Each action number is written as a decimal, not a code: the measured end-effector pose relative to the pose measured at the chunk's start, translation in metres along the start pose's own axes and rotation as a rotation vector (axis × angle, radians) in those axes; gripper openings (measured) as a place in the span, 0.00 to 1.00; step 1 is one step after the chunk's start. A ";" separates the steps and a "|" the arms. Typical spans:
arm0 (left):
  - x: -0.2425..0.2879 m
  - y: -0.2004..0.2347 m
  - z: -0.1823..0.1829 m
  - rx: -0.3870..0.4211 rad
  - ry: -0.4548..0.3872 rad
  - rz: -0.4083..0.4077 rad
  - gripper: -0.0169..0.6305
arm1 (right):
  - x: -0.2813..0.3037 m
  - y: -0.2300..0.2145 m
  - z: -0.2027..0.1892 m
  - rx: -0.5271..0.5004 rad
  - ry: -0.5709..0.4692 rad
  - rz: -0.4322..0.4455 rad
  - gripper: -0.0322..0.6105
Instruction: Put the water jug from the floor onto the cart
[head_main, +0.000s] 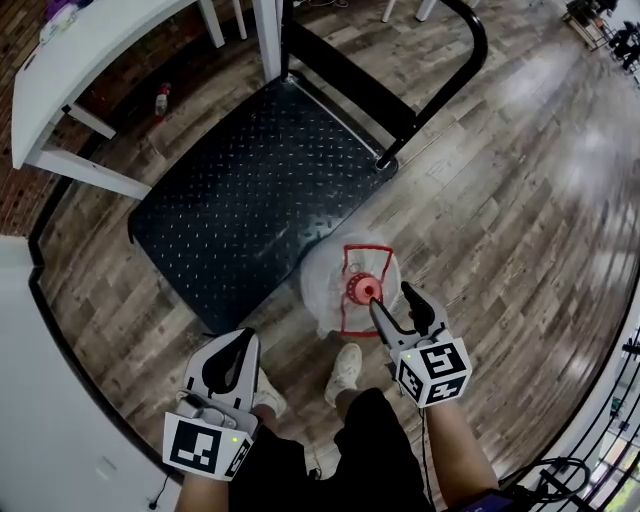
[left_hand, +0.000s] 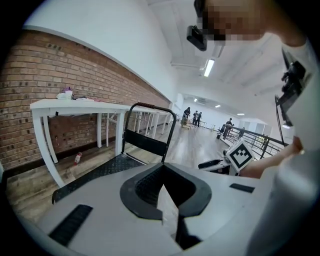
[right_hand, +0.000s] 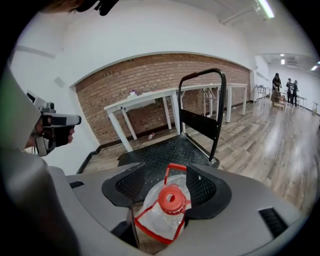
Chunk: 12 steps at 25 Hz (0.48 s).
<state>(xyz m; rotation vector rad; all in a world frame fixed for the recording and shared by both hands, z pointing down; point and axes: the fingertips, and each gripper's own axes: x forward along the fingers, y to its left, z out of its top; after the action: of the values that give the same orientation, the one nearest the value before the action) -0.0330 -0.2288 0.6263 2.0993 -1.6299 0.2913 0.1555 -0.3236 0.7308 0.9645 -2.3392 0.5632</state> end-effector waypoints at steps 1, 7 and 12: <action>0.002 0.001 -0.005 -0.002 0.002 -0.003 0.02 | 0.006 -0.001 -0.008 -0.006 0.013 0.000 0.44; 0.011 0.015 -0.034 -0.032 0.018 0.005 0.02 | 0.046 -0.006 -0.050 -0.071 0.108 -0.021 0.53; 0.009 0.027 -0.049 -0.054 0.032 0.026 0.02 | 0.074 -0.010 -0.076 -0.094 0.165 -0.053 0.57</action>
<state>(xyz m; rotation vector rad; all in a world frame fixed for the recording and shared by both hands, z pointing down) -0.0508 -0.2185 0.6790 2.0254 -1.6292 0.2846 0.1433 -0.3259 0.8367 0.8995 -2.1679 0.4881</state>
